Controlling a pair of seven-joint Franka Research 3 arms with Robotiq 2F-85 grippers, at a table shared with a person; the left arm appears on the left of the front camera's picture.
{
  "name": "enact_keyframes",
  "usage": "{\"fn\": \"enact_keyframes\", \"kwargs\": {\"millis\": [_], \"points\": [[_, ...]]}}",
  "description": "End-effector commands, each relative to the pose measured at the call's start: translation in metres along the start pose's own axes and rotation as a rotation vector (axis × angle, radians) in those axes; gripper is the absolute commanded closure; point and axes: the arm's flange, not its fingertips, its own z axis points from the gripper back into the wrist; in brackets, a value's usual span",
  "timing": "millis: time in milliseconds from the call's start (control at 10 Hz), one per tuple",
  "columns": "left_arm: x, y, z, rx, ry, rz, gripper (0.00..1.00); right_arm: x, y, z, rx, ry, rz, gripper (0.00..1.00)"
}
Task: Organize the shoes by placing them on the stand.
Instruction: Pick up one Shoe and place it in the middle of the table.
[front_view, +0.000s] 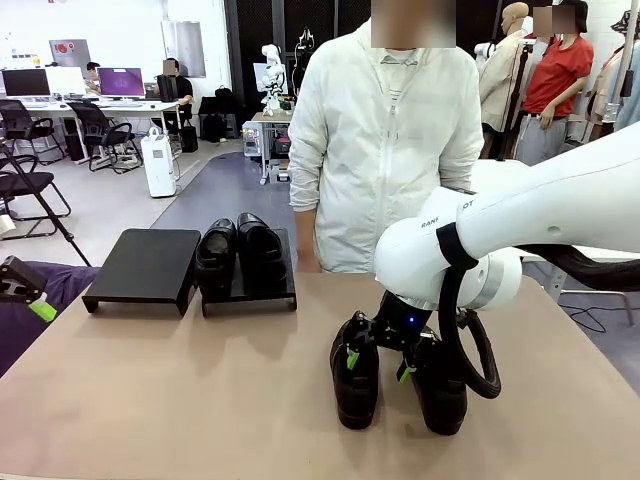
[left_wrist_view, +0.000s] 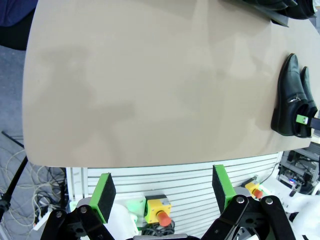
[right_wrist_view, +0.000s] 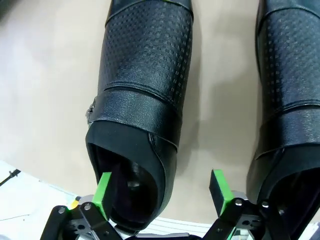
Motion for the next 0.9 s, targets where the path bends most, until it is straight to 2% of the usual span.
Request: {"fn": "enact_keyframes", "kwargs": {"millis": [0, 800], "points": [[-0.0007, 0.0, 0.0003, 0.008, -0.007, 0.009, 0.0, -0.0004, 0.0062, -0.0006, -0.019, -0.026, -0.021, 1.0], [-0.0007, 0.0, 0.0003, 0.008, -0.007, 0.009, 0.0, -0.0065, 0.008, 0.0059, -0.046, -0.034, 0.013, 1.0]]}}
